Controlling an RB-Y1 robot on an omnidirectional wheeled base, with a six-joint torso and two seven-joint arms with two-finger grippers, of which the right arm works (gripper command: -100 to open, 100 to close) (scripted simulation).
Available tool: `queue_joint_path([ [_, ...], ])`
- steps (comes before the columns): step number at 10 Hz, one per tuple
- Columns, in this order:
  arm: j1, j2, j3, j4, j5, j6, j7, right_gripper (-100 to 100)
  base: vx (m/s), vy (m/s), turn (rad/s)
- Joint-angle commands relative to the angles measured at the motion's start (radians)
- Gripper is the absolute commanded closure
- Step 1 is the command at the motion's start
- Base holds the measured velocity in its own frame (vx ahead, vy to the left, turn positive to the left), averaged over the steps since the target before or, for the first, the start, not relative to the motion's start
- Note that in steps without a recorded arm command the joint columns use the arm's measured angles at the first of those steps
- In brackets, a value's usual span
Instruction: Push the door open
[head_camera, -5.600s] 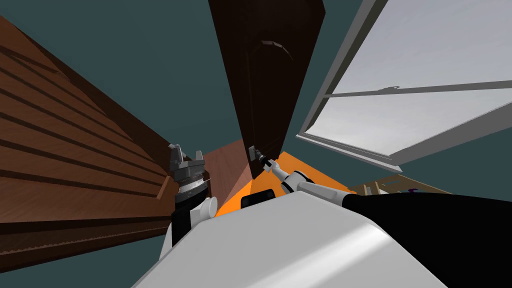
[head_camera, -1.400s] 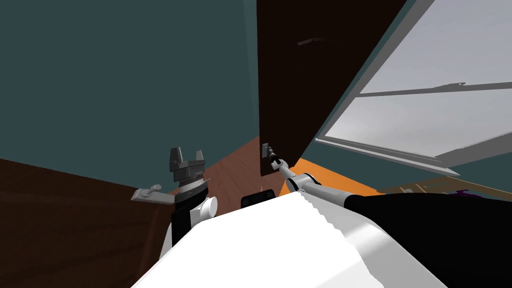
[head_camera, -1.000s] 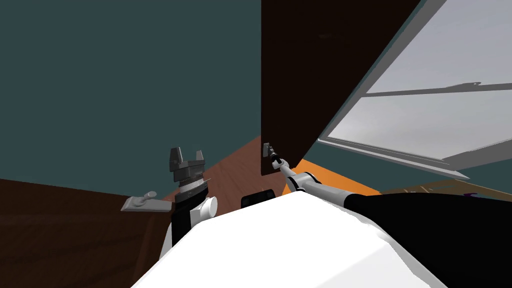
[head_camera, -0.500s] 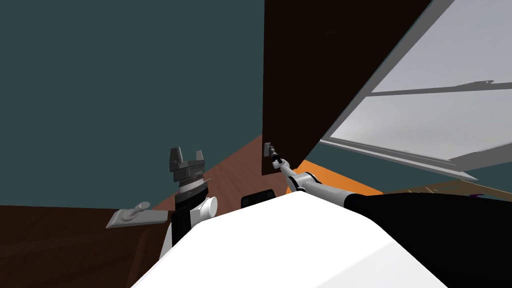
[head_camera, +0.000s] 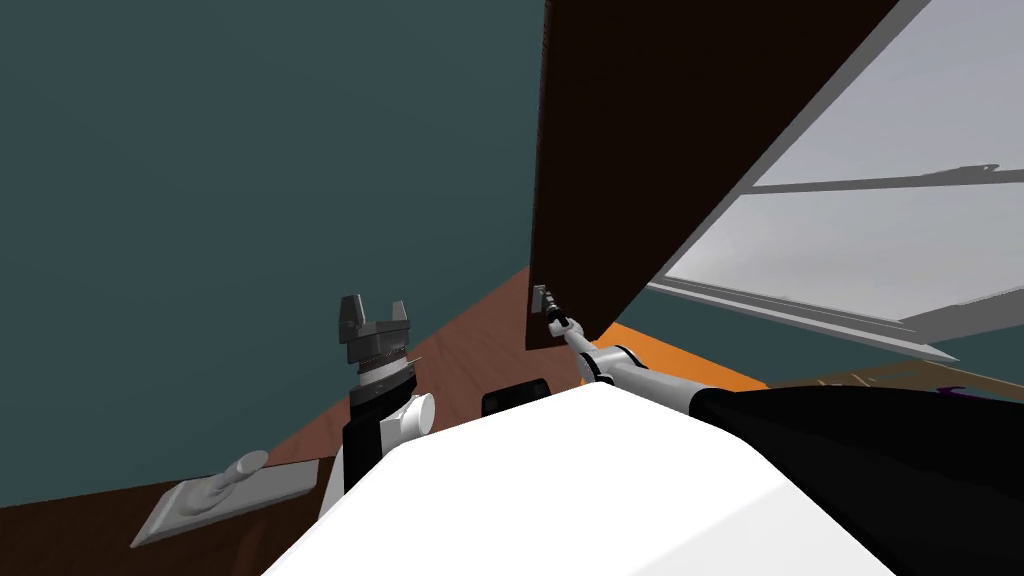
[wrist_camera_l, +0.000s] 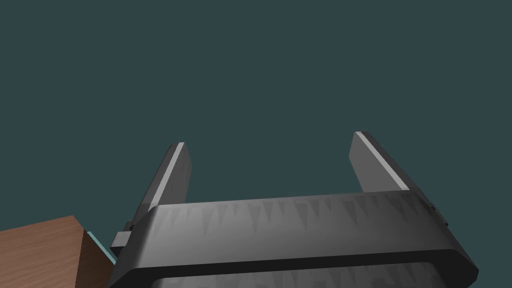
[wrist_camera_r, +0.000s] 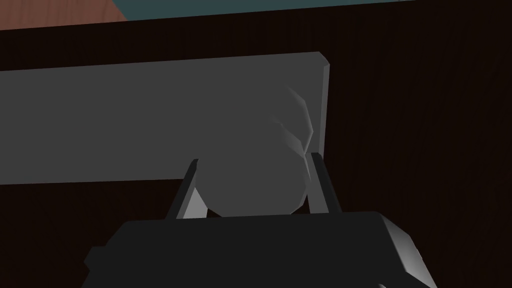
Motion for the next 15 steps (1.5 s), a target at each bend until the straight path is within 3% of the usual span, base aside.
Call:
queue_joint_path([
  [1, -0.003, -0.012, -0.029, 0.009, -0.010, -0.001, 0.015, 100, 0.129, 0.074, -0.043],
  [6, 0.000, -0.018, -0.045, 0.009, -0.017, -0.001, 0.022, 100, 0.102, 0.065, -0.038],
  [15, 0.015, -0.053, -0.129, 0.013, -0.051, 0.000, 0.060, 100, 0.163, 0.102, -0.062],
])
